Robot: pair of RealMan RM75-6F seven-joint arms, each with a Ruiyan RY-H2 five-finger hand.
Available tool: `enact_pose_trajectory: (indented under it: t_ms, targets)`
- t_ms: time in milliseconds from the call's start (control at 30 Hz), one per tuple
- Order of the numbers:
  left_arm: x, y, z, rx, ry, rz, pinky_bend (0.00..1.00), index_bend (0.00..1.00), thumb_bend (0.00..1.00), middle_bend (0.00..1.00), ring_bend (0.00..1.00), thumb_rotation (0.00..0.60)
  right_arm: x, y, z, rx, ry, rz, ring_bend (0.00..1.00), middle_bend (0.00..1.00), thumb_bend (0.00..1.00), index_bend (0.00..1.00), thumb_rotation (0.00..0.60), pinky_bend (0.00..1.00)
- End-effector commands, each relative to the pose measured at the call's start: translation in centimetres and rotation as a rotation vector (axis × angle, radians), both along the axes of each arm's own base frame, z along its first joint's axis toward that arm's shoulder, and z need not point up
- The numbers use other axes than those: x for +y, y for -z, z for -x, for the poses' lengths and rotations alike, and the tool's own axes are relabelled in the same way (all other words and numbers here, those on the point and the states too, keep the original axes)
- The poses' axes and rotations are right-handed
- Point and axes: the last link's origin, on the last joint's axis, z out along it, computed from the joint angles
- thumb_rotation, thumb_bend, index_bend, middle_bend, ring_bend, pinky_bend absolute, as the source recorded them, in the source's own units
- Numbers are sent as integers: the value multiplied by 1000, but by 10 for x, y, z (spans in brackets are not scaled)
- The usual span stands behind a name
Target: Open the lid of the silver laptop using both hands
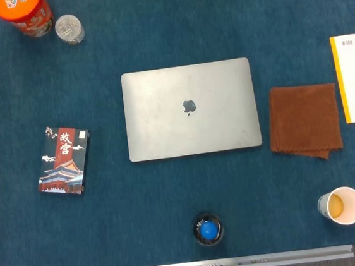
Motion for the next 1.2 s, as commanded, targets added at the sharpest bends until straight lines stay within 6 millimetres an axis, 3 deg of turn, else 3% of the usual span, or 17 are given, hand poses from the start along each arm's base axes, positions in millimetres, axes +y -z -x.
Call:
enact_pose_trajectory:
  t_ms: [33,567,833,1200]
  targets:
    - [0,0,0,2,3,6,175,287,306,225,126,600,-3,4,-10,-11,-36,-33,0,134,0,19,600,51]
    - [-5,-5,-4,-7,23,10,175,287,305,222,126,600,-48,42,-74,-70,-205,-229,0,134,0,19,600,51]
    - [-8,-8,-5,-5,29,12,175,287,307,222,126,600,-68,79,-116,-15,-292,-309,0,130,0,19,600,51]
    - [-8,-4,-9,5,52,57,175,287,307,222,126,600,-73,135,-161,34,-375,-392,0,123,0,19,600,51]
